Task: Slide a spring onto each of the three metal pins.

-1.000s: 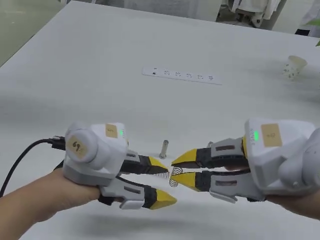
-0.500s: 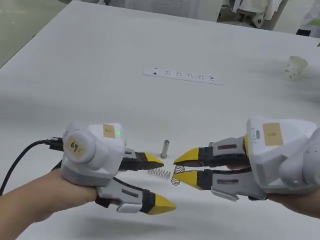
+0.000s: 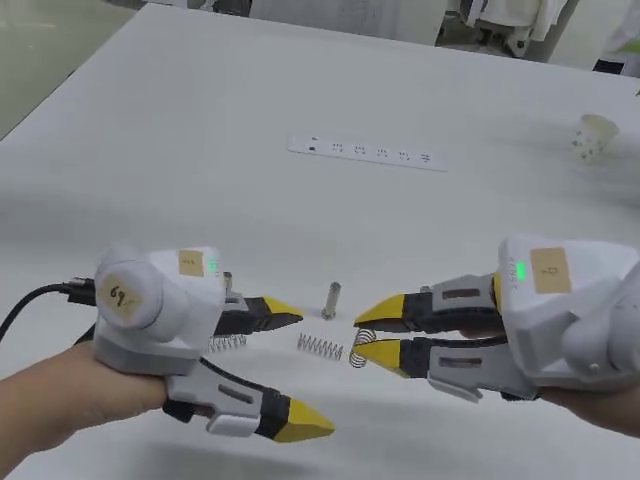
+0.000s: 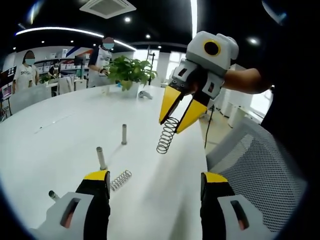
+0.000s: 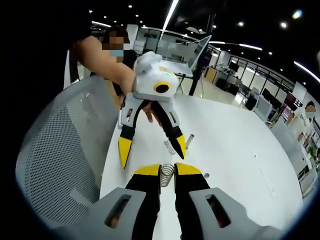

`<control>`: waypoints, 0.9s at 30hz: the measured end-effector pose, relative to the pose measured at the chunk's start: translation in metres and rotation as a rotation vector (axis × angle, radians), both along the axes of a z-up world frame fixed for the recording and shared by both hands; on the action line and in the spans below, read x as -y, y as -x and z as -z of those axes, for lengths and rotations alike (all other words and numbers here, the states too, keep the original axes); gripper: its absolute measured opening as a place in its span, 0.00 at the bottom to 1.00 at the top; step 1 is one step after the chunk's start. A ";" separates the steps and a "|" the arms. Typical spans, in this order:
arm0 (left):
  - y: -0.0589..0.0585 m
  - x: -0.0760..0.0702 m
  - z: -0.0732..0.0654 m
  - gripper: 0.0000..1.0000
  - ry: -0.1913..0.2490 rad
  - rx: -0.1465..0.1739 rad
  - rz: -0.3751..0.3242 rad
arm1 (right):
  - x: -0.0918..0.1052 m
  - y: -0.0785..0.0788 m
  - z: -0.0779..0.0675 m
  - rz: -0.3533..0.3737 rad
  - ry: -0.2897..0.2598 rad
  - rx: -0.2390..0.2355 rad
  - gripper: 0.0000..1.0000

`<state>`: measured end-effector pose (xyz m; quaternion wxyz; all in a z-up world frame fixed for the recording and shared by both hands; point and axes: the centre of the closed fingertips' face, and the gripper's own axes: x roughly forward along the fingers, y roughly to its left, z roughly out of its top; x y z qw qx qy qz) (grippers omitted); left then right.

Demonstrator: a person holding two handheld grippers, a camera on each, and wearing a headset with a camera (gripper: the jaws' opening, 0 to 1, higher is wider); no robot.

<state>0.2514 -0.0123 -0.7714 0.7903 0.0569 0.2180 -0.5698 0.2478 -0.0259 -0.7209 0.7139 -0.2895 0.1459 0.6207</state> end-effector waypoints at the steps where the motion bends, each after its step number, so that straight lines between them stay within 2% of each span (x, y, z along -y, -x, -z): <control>1: 0.001 -0.003 -0.001 0.72 0.002 -0.002 -0.004 | 0.000 -0.001 0.000 0.002 0.001 0.004 0.07; 9: 0.003 -0.026 0.007 0.86 -0.015 -0.037 -0.053 | 0.003 -0.007 -0.001 0.017 0.007 0.022 0.07; 12: 0.003 -0.034 0.007 0.90 -0.009 -0.053 -0.078 | 0.004 -0.008 -0.001 0.024 0.008 0.026 0.07; 17: -0.001 -0.047 0.002 0.97 0.004 -0.041 -0.137 | 0.007 -0.013 -0.001 0.046 0.010 0.036 0.07; 27: -0.008 -0.074 -0.004 0.98 0.018 -0.021 -0.229 | 0.020 -0.026 -0.001 0.121 0.002 0.037 0.07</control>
